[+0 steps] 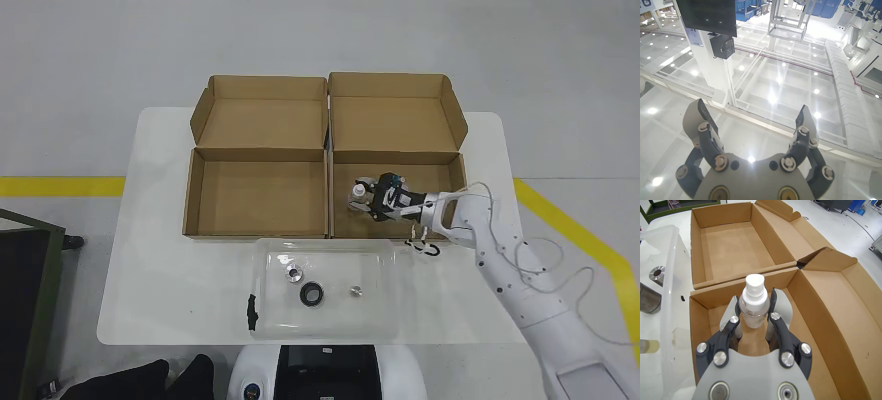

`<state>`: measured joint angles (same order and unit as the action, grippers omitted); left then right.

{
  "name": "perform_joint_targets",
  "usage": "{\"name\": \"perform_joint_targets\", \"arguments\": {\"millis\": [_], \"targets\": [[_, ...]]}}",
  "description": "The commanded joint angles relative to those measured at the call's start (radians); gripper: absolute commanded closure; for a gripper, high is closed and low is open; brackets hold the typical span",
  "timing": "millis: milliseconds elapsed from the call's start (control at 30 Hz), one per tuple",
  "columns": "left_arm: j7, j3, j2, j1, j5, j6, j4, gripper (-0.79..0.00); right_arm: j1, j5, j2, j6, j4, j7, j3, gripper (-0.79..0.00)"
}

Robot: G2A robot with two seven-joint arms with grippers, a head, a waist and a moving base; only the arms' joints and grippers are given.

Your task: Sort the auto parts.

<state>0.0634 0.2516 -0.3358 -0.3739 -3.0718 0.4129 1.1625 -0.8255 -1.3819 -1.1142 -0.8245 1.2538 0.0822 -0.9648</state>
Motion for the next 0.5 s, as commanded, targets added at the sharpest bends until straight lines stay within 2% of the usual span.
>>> {"name": "perform_joint_targets", "arguments": {"millis": [0, 267, 467], "targets": [[0.000, 0.000, 0.000, 0.000, 0.000, 0.000, 0.000, -0.785, 0.001, 0.003, -0.001, 0.002, -0.007, 0.003, 0.001, -0.785], [0.000, 0.000, 0.000, 0.000, 0.000, 0.000, 0.000, -0.785, -0.008, 0.019, 0.004, -0.008, 0.014, 0.011, -0.029, -0.785], [0.000, 0.000, 0.000, 0.000, 0.000, 0.000, 0.000, -0.785, -0.035, 0.022, 0.024, -0.040, 0.151, -0.032, -0.095, -0.785]]}}
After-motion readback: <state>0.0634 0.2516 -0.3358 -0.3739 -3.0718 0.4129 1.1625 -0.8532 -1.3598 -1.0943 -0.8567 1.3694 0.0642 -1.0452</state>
